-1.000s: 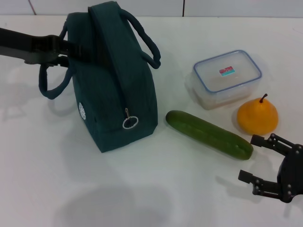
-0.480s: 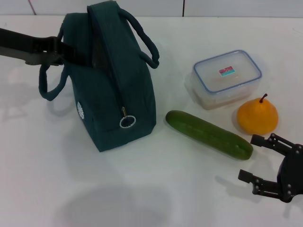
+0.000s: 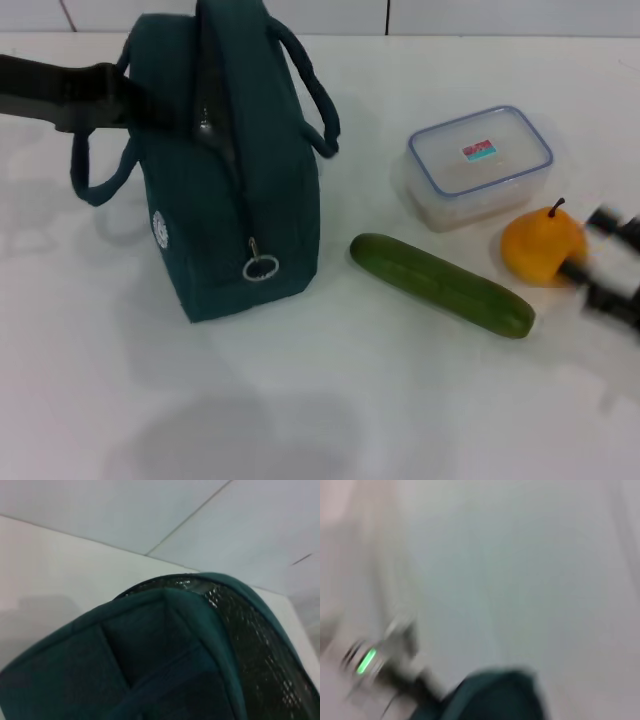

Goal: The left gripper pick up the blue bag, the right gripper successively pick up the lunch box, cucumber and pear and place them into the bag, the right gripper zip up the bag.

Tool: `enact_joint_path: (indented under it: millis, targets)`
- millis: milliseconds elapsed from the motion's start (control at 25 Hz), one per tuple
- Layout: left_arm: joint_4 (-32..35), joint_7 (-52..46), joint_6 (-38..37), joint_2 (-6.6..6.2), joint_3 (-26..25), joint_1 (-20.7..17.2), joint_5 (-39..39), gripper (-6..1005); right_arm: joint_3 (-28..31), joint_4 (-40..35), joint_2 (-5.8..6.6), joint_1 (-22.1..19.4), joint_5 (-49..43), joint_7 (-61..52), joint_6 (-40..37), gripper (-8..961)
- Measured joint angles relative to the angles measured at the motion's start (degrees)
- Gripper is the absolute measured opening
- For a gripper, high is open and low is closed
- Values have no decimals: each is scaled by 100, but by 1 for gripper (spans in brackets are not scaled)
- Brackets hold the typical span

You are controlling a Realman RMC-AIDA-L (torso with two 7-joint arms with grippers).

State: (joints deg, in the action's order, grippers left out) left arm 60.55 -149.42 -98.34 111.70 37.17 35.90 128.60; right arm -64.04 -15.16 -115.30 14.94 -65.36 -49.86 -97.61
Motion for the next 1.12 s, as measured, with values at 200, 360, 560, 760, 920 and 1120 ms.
enact_joint_path:
  millis: [200, 360, 560, 760, 920, 1120]
  targets:
    - [0, -13, -198, -31, -6, -95, -221, 35, 6, 395, 15, 11, 1467, -1998, 132, 859]
    - [-7, 19, -297, -7, 2, -129, -274, 35, 4, 586, 14, 96, 2155, -3497, 780, 859]
    - [-8, 49, -359, 21, 35, -130, -312, 36, -47, 634, -1, 402, 2212, -4661, 1845, 858]
    - [-4, 93, -362, 28, 37, -117, -319, 36, -57, 919, -38, 1096, 2198, -4782, 2719, 857]
    - [-3, 126, -361, 28, 36, -93, -319, 36, -113, 1055, -75, 1515, 2186, -5070, 3301, 849]
    - [25, 166, -361, 19, 36, -66, -319, 37, -269, 1106, -87, 1861, 2185, -5278, 3799, 839]
